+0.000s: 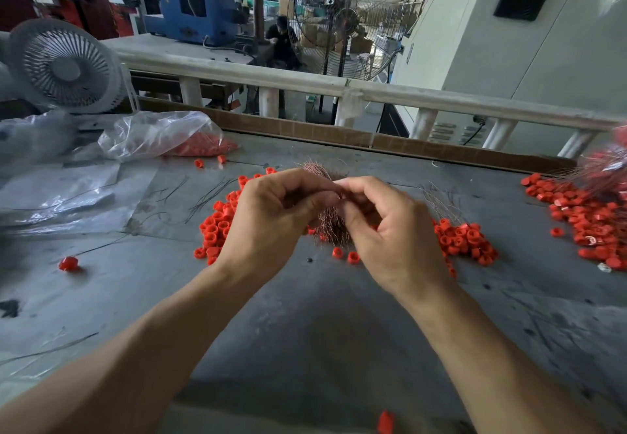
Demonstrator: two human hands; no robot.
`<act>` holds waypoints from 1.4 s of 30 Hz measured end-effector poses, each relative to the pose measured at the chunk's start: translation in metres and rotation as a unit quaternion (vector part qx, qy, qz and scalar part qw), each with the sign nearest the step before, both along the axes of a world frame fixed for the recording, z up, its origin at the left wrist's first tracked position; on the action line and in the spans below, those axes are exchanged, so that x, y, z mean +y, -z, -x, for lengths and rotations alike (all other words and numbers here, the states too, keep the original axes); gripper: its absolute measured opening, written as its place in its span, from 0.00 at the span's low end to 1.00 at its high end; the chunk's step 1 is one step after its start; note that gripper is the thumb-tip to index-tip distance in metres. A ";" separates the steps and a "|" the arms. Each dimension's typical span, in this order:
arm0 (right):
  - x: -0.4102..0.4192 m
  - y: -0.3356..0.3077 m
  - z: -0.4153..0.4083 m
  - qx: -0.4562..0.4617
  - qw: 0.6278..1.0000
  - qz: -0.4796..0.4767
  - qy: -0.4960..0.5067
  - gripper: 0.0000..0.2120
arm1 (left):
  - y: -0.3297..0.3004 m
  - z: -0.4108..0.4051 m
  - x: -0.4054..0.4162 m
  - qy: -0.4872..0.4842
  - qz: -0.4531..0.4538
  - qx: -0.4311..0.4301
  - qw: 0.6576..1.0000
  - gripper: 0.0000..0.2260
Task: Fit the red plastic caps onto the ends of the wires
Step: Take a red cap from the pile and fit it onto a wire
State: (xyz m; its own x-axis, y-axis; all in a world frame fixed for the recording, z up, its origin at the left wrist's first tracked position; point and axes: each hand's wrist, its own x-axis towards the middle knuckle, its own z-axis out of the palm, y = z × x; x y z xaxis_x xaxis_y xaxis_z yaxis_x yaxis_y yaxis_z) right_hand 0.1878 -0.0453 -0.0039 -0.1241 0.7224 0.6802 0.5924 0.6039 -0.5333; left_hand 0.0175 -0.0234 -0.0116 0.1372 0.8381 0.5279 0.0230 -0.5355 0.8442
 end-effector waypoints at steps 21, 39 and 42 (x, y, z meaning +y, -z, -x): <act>0.002 0.005 -0.019 0.081 0.990 -0.023 0.112 0.04 | 0.020 -0.031 -0.001 -0.115 -0.078 0.466 0.874 0.12; -0.009 0.000 -0.018 0.098 0.994 0.051 0.017 0.05 | 0.001 -0.012 -0.003 0.137 0.218 -0.157 0.953 0.12; -0.009 0.001 -0.017 0.099 0.994 0.047 0.007 0.06 | 0.000 -0.011 -0.004 0.143 0.215 -0.160 0.953 0.12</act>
State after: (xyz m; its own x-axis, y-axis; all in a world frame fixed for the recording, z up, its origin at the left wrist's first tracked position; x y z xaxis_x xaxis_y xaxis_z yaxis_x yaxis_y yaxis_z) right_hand 0.2045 -0.0542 -0.0044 0.0166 0.7849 0.6194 0.4776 0.5380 -0.6946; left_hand 0.0281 -0.0273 -0.0117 0.2815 0.9391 0.1971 -0.3666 -0.0845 0.9265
